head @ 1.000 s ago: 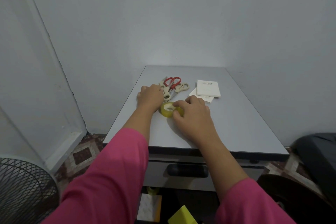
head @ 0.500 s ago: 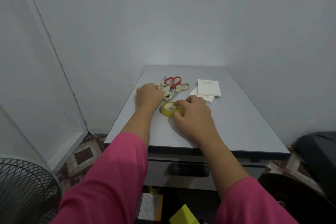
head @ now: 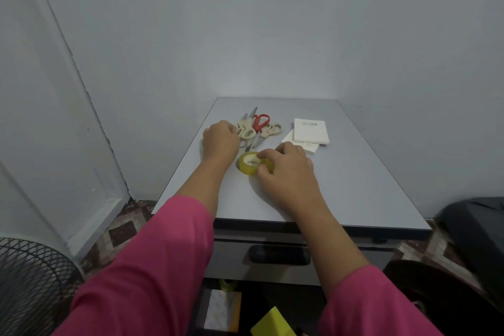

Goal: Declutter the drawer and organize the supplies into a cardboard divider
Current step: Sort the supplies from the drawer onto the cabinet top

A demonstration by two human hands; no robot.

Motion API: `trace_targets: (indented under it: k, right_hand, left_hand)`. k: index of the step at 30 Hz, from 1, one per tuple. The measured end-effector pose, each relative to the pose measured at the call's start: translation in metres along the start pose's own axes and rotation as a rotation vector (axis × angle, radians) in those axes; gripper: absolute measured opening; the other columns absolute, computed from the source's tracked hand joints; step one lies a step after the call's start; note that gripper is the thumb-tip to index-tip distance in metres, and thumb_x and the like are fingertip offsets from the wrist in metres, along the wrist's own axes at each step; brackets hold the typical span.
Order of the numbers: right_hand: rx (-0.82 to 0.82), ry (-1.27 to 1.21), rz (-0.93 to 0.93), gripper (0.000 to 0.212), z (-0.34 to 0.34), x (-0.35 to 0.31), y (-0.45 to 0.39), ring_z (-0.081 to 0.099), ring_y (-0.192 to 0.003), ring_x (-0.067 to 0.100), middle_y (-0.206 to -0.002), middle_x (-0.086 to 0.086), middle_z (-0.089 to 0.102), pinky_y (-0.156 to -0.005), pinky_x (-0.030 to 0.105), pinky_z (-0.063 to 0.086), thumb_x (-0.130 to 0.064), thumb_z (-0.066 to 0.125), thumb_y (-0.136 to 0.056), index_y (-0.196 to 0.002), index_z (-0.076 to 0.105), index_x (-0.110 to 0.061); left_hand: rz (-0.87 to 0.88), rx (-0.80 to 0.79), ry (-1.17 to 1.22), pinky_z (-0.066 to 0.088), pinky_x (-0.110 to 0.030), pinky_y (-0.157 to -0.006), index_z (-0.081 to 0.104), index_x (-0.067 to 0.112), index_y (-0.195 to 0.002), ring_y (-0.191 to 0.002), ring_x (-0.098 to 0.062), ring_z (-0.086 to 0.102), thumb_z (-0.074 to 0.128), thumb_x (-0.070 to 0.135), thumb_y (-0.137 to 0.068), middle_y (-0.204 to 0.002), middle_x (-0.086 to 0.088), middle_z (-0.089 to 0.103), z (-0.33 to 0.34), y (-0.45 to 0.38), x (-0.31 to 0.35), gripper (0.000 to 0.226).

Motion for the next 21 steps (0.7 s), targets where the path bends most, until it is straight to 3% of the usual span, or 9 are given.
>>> trace_targets:
  k: [5, 15, 21]
  right_hand:
    - [0.011, 0.001, -0.007, 0.034, 0.002, 0.000, -0.001, 0.040, -0.102, 0.015, -0.104, -0.002, 0.048, -0.082, 0.032, 0.031, -0.034, 0.042, -0.092, -0.118, 0.063, -0.028]
    - [0.002, -0.001, -0.018, 0.037, 0.002, 0.000, -0.001, 0.040, -0.104, 0.017, -0.106, -0.002, 0.047, -0.085, 0.032, 0.032, -0.024, 0.045, -0.088, -0.121, 0.061, -0.028]
    - [-0.006, 0.007, -0.020, 0.037, 0.003, 0.000, -0.002, 0.040, -0.105, 0.018, -0.107, -0.001, 0.048, -0.084, 0.032, 0.032, -0.021, 0.048, -0.086, -0.121, 0.060, -0.028]
  left_hand:
    - [0.099, -0.052, -0.079, 0.053, -0.044, -0.084, 0.069, 0.013, -0.096, -0.097, -0.029, 0.058, 0.045, 0.018, -0.093, -0.101, -0.007, 0.068, 0.011, -0.006, 0.016, 0.025]
    - [0.061, -0.095, -0.238, 0.054, -0.038, -0.077, 0.067, 0.010, -0.091, -0.087, -0.028, 0.060, 0.047, 0.017, -0.092, -0.092, -0.012, 0.066, 0.029, -0.019, 0.036, 0.022]
    - [0.082, -0.045, -0.099, 0.053, -0.042, -0.079, 0.071, 0.012, -0.090, -0.092, -0.030, 0.059, 0.046, 0.022, -0.094, -0.091, -0.008, 0.068, 0.013, -0.012, 0.032, 0.027]
Point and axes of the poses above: each hand's wrist, its own y-axis away from the middle knuckle, its own z-axis out of the palm, x = y × z, the point moved 4 cm from there along -y, towards the middle knuckle
